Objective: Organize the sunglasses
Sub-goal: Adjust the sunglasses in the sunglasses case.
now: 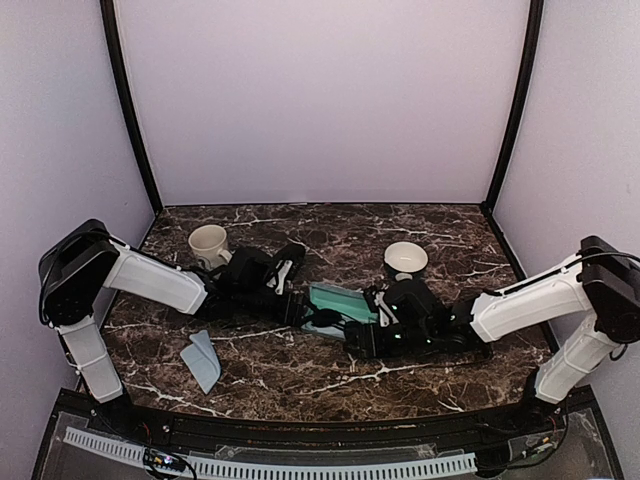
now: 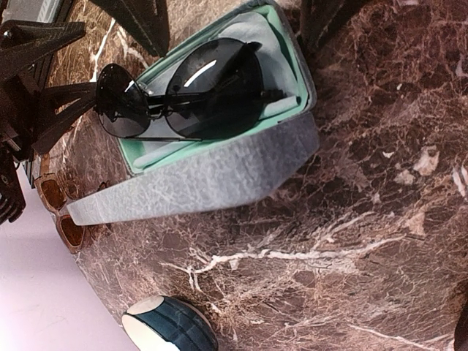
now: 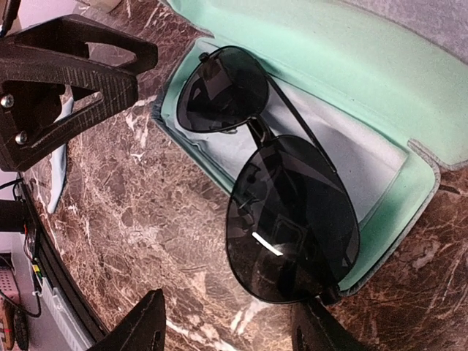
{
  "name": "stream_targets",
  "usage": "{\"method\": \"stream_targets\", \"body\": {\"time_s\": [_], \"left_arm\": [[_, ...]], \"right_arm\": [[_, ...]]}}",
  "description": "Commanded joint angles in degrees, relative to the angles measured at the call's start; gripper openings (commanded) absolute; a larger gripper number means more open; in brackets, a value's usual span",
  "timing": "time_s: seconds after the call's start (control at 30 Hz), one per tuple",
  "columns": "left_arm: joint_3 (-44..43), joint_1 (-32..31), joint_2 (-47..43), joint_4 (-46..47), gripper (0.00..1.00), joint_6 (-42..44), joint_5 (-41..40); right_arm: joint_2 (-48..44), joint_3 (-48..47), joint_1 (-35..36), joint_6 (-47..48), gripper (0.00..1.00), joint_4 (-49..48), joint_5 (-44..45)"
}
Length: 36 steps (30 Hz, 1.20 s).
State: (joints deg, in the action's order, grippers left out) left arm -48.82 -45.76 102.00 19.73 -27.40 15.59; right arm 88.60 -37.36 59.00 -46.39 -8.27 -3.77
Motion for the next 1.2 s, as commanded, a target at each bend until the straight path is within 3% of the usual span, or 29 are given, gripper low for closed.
{"method": "stream_targets", "body": {"time_s": [0.0, 1.17], "left_arm": [[-0.05, 0.14, -0.82, -0.13, 0.63, 0.68, -0.04], [1.11, 0.06, -0.9, 0.27, 0.62, -0.02, 0.4]], "right_arm": [[1.34, -2.73, 0.59, 0.94, 0.59, -0.11, 2.02], [4.76, -6.09, 0.32, 3.97, 0.59, 4.89, 10.06]]}}
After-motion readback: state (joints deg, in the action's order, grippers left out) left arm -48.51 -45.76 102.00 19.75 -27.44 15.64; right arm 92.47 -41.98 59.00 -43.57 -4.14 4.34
